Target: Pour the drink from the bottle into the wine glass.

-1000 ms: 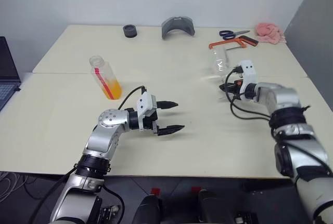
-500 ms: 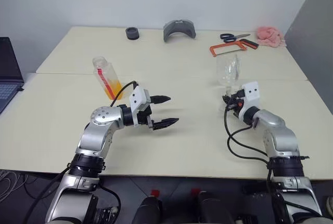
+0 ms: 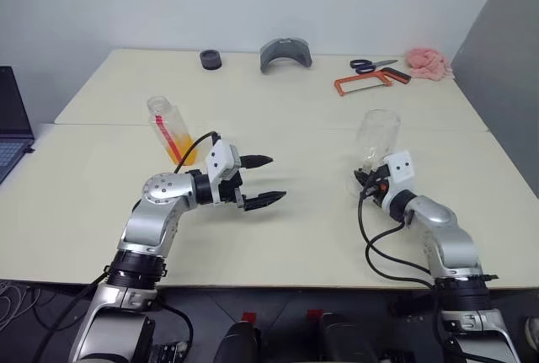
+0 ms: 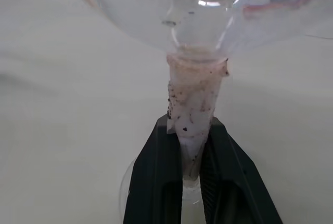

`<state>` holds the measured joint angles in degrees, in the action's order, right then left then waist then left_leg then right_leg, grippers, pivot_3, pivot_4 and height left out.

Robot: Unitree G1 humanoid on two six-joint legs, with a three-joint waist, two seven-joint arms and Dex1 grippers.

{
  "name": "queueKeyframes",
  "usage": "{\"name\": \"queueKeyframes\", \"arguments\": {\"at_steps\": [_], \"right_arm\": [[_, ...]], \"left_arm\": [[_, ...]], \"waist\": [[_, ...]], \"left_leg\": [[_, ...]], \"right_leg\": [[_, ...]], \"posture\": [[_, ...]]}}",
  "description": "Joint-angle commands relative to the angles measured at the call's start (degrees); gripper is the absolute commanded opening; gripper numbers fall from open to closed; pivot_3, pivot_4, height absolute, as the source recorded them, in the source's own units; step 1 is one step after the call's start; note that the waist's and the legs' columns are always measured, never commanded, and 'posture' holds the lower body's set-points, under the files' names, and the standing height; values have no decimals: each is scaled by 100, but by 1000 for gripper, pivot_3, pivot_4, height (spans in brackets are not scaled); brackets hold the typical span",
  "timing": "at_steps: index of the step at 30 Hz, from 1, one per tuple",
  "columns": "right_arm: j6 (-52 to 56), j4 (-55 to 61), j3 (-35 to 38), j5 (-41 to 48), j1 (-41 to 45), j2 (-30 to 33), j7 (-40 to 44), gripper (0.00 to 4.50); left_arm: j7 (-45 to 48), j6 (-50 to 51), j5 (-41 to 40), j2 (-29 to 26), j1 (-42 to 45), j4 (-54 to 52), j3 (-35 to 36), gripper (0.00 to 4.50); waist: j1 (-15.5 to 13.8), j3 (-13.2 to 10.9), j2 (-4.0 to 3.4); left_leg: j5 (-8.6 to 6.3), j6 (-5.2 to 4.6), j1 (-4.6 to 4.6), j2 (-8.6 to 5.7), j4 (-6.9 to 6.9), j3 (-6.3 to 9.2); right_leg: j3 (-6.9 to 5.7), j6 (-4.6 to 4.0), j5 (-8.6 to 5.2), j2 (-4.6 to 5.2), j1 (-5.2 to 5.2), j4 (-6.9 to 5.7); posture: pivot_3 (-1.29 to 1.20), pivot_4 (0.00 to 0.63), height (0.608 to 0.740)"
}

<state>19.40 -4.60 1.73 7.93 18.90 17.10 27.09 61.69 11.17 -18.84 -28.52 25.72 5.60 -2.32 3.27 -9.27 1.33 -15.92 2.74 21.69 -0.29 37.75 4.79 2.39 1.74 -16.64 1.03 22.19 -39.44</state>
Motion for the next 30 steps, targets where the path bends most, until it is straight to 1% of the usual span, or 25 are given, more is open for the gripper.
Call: {"name": "queueKeyframes", "arguments": {"at_steps": [1,6,10,13,17,23,25,26,30], "right_arm": [[-888,-355,-280,-146,349,-334,-59,154],[-1730,-1679,-627,-402,1406,-804,42,154],[-2199,-3053,-729,-447,2197,-1124,207,154],[-2517,-3930,-725,-482,2630,-1313,271,154],[-2940,-4739,-779,-633,2928,-1451,328,154],[-3241,-5187,-720,-722,3037,-1519,293,154],[-3278,-5225,-697,-697,3019,-1537,337,872],[-3298,-5226,-701,-698,3005,-1541,350,1059],[-3344,-5191,-700,-700,2950,-1557,377,2449]], "left_arm": [[-413,161,-215,-26,-154,-471,387,4500],[-965,441,-261,-89,-599,-1010,698,4500],[-1254,594,-233,-175,-874,-1348,826,4500],[-1450,649,-222,-200,-992,-1497,907,4500],[-1797,614,-170,-154,-1005,-1547,1029,4500],[-2085,527,-171,-128,-949,-1572,1101,4500],[-2146,514,-240,-108,-888,-1613,1133,4500],[-2156,514,-280,-105,-872,-1631,1142,4500],[-2170,511,-384,-98,-847,-1659,1162,4500]], "waist": [[46,-3,-4],[133,-27,-37],[114,-30,-39],[71,-31,-40],[23,-32,-41],[21,-32,-41],[22,-32,-41],[20,-32,-42],[19,-33,-43]], "left_leg": [[0,0,0,5,0,1],[1,1,4,11,0,4],[1,1,11,9,0,16],[1,1,14,4,0,22],[1,2,15,1,0,21],[1,2,11,2,0,22],[1,2,10,2,-1,21],[1,2,11,2,-1,22],[1,2,14,3,-1,22]], "right_leg": [[6,0,0,0,5,-3],[11,-1,1,0,17,-15],[6,-2,1,8,19,-15],[6,-1,2,23,16,-8],[8,-1,2,26,16,-3],[6,-1,2,18,16,-6],[7,-1,2,18,16,-7],[6,-1,2,18,16,-7],[7,-1,2,19,17,-7]], "posture": [[0,150,740],[0,150,740],[0,150,740],[0,150,740],[0,150,740],[0,150,740],[0,150,740],[0,150,740],[0,150,740]]}}
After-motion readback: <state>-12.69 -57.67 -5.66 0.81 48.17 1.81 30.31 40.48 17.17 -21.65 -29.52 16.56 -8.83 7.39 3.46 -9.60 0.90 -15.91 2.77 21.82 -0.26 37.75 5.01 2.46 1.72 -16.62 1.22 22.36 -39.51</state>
